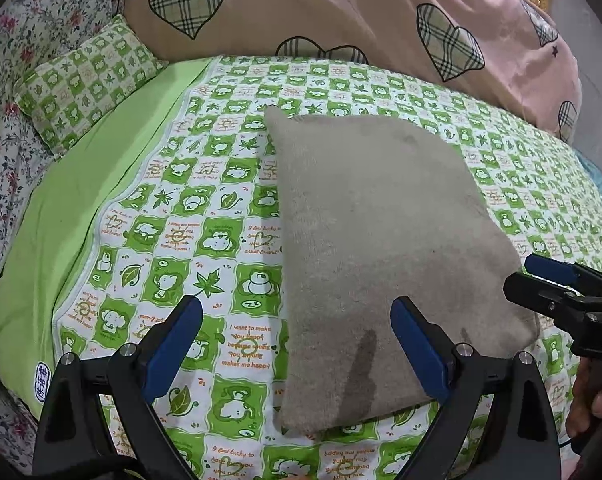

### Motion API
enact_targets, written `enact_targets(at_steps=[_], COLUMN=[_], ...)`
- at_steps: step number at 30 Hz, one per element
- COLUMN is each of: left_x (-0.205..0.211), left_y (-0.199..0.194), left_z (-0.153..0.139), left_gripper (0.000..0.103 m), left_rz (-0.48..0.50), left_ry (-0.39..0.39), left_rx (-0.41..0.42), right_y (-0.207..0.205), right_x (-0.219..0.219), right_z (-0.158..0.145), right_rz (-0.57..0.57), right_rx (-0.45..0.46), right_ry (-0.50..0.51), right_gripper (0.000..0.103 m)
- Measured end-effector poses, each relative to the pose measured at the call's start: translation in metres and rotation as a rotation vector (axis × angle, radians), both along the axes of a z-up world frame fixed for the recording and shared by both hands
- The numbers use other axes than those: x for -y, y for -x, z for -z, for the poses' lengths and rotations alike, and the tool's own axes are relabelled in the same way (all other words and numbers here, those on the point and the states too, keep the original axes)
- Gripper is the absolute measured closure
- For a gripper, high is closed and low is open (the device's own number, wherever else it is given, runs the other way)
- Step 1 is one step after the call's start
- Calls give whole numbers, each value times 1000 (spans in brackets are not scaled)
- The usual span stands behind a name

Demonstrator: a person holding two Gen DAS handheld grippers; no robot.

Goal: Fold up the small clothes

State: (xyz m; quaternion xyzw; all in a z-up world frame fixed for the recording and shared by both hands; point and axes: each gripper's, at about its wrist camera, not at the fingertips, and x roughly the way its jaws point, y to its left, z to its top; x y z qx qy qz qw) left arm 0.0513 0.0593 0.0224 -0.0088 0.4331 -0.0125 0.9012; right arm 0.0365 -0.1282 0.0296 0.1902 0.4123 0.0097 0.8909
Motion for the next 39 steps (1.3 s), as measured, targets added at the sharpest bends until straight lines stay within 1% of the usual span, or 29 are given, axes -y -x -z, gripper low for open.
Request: enact_targets(at_steps=[10, 39], left_x=[7, 10], left_y=[1, 5], left_z=[-2, -1], left_gripper=[8, 7], left_rz=[16, 28], left_ry=[-12, -24], left_rx=[7, 12], right_y=[-2, -1], right_x=[6, 1], right_z=[2, -2], right_rz=[2, 2], right_rx=[-5, 4], right_ry=[-6, -6], right_gripper=[16, 16])
